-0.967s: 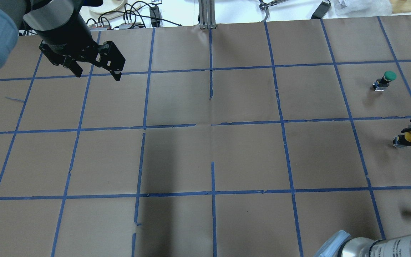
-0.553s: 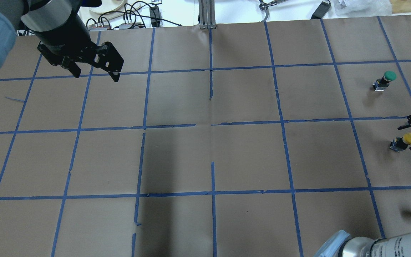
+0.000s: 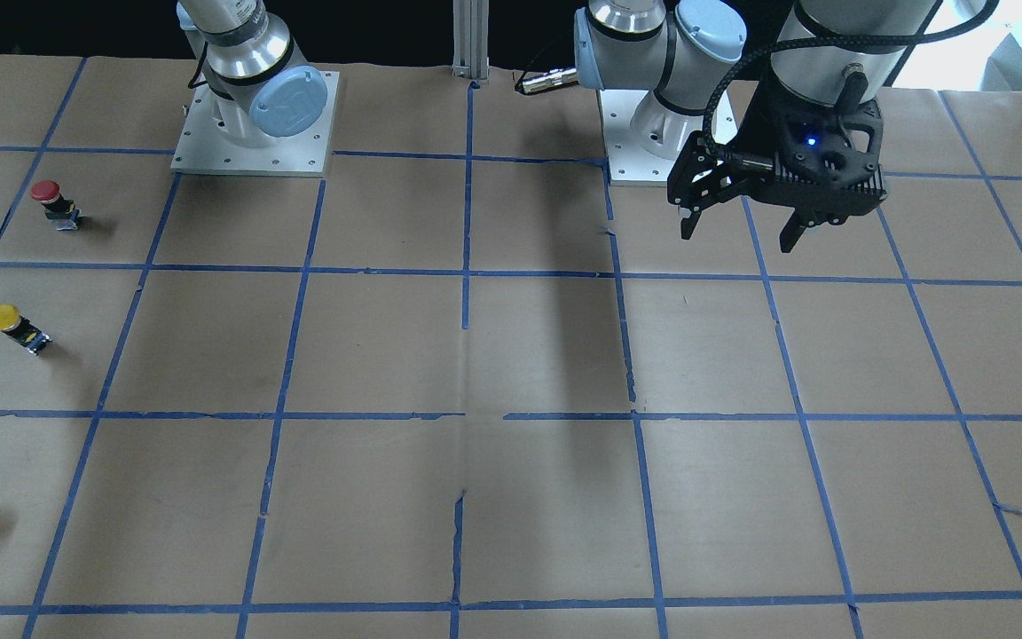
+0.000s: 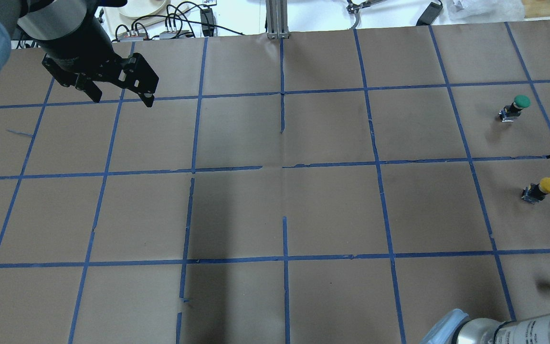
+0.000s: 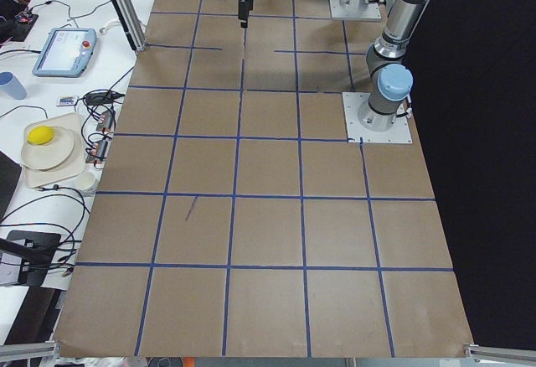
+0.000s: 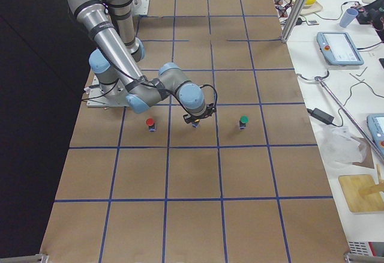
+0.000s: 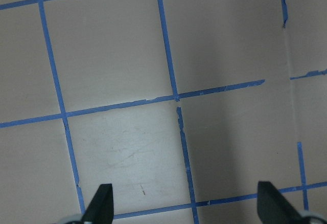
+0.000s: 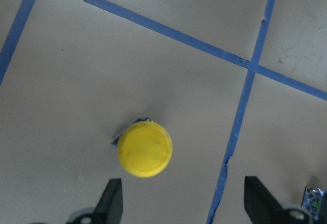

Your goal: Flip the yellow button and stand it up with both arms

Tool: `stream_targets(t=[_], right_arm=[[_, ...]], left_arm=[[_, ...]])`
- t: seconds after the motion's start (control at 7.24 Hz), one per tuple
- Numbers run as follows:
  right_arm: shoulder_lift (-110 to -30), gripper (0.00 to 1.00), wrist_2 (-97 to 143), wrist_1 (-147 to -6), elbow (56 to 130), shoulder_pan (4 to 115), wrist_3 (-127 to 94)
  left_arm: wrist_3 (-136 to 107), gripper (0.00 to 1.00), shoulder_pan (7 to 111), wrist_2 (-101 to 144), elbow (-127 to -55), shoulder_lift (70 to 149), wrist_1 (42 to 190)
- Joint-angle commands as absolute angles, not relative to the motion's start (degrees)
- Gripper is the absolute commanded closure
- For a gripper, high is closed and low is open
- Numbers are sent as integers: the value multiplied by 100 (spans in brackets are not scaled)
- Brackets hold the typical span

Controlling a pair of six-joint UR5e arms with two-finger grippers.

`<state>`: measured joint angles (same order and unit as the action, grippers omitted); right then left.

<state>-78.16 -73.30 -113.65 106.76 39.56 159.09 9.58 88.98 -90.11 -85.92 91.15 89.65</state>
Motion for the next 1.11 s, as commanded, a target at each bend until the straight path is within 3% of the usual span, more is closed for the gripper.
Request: stream_targets(t=[0.0,0.41,0.69,0.97], right_arm=[[-7857,15,-8011,-10341,9699,4583,14790],[-8146,14,-8446,-9037,8457,6006,12095],[-8262,13,-9113,-9079,8210,7639,10694],[-8253,13,-9035,-9114,8139,8478,9103]], left_arm=[[958,0,8895,-9009,-8543,9149,8965],[958,0,8886,-9009,-8526,9176,8965],[958,0,8877,-9009,-8517,9167,8965],[853,0,8868,-8624,-8508,9115,9026]])
